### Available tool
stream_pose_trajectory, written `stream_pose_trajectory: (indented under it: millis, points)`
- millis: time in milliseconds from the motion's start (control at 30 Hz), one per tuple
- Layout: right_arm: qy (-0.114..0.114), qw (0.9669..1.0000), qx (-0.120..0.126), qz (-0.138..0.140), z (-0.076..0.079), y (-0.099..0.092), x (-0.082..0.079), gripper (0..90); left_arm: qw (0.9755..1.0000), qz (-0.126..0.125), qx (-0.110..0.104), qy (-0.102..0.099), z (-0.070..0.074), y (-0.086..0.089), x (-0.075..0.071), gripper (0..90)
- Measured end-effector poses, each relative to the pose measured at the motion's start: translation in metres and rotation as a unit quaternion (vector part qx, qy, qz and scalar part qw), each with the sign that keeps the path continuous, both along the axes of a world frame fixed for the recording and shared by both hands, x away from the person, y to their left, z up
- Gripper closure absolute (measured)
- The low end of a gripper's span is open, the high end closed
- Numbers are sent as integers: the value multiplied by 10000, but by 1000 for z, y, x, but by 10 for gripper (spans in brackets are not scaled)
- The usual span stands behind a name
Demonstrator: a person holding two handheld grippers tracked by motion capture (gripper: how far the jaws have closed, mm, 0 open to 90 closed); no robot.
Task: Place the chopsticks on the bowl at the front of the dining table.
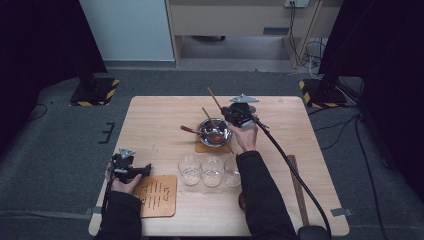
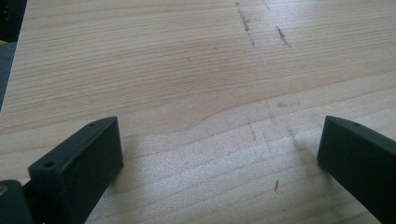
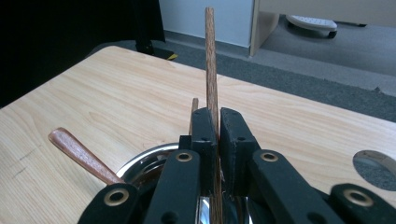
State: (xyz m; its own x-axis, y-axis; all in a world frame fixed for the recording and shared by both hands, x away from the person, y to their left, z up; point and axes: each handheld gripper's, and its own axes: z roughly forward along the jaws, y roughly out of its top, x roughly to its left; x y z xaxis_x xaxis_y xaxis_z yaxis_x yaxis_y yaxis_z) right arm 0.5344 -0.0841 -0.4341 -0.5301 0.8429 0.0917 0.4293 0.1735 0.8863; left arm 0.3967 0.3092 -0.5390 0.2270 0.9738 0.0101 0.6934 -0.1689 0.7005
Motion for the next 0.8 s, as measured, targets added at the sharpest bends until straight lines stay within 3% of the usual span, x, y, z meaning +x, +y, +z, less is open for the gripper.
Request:
stream_pose_trajectory:
  millis: [800]
  points:
    - [437, 9987, -253, 10, -34, 6, 4, 849, 10000, 1, 0, -1, 0, 0, 0, 0]
